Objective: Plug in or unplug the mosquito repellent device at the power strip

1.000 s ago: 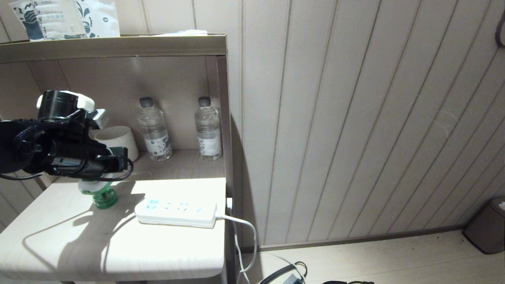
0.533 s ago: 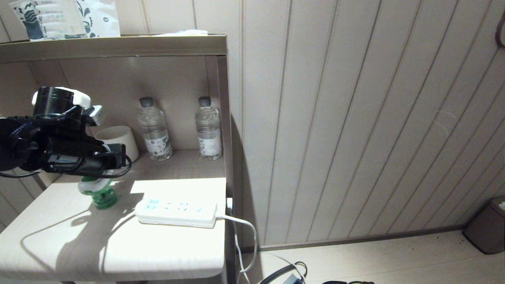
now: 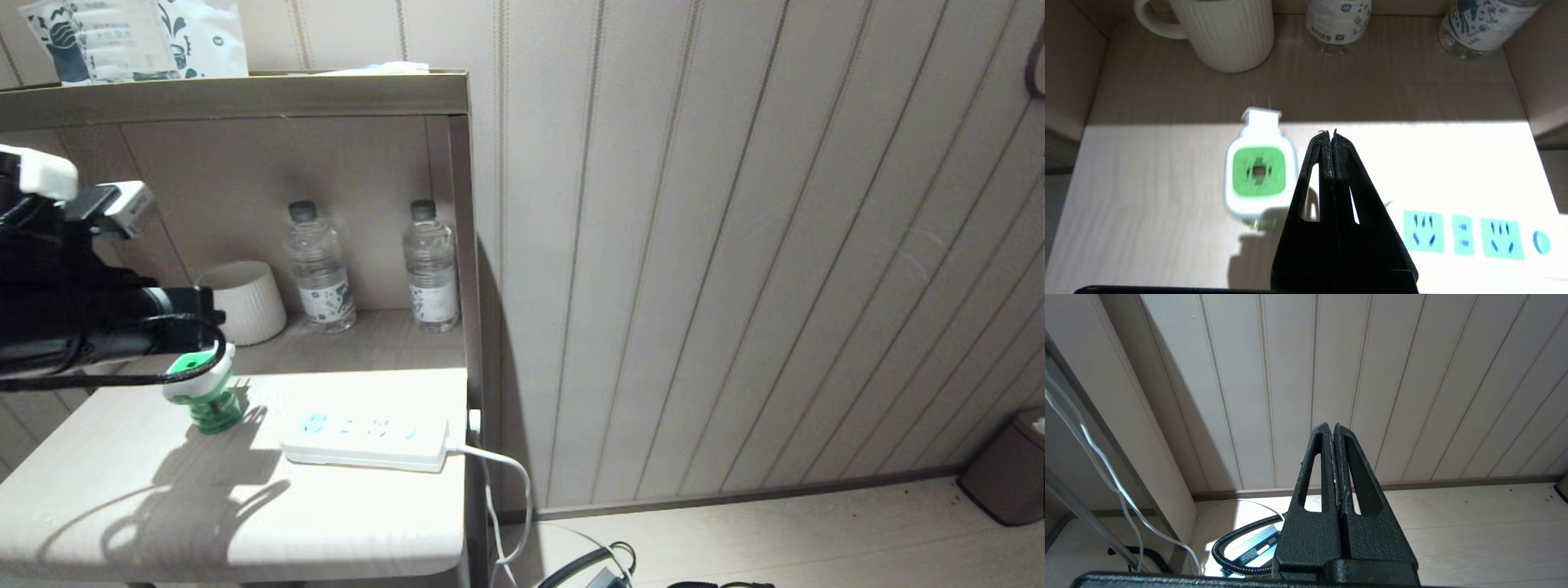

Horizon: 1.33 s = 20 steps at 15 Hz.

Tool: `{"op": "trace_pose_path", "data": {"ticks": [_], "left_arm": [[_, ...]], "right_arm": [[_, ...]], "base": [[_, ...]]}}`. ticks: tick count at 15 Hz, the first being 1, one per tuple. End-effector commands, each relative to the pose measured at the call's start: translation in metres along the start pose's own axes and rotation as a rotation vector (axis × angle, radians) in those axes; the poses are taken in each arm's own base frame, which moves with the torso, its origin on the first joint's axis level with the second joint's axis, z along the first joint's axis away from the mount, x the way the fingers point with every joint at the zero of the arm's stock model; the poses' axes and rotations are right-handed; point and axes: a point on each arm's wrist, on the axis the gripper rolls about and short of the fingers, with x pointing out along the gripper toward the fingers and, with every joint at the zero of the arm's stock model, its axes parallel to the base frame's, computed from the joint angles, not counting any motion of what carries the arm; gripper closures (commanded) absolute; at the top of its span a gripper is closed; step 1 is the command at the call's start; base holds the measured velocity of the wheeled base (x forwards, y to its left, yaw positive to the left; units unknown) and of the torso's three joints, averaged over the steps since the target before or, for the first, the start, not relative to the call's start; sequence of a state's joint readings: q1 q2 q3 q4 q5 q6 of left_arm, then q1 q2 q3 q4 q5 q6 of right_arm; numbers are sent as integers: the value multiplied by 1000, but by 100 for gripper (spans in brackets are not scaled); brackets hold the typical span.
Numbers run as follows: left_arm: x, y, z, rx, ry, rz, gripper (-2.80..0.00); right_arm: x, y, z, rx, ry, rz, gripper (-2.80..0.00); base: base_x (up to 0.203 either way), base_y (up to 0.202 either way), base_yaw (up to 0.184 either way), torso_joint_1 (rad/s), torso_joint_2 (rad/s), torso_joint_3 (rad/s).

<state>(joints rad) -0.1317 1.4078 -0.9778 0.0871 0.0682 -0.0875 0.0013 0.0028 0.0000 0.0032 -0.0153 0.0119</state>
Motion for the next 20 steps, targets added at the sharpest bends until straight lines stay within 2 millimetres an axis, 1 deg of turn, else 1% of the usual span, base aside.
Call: {"op": "trace_pose_path", "data": {"ticks": [1,2,3,5,8,10,11,12,15,18,20], "left_arm": [[-49,6,-21,4,-92,-6,0],[-55,9,-43,14,-89,-7,-280],[-57,11,-62,21,-94,-5,-280],[-61,16,-92,18,-173,6,-280],[-64,19,-114,6,-406,8,-280],[-63,21,-131,2,-495,7,-280],[-63,21,-140,1,-502,7,-280],[-61,21,-144,0,-510,3,-280],[-52,21,-144,-8,-464,-2,-280],[-31,17,-144,-5,-391,-23,-280],[-15,15,-141,-27,-380,-30,-280]], "right_arm": [[0,0,0,0,0,0,0],[0,0,0,0,0,0,0],[0,0,0,0,0,0,0],[0,0,0,0,0,0,0],[0,0,0,0,0,0,0],[0,0,0,0,0,0,0],[0,0,0,0,0,0,0],[0,0,0,0,0,0,0],[0,0,0,0,0,0,0],[0,0,0,0,0,1,0],[0,0,0,0,0,0,0]], "base": [[0,0,0,0,0,0],[0,0,0,0,0,0],[0,0,0,0,0,0],[0,0,0,0,0,0],[0,0,0,0,0,0],[0,0,0,0,0,0],[0,0,0,0,0,0],[0,0,0,0,0,0],[0,0,0,0,0,0],[0,0,0,0,0,0],[0,0,0,0,0,0]]}}
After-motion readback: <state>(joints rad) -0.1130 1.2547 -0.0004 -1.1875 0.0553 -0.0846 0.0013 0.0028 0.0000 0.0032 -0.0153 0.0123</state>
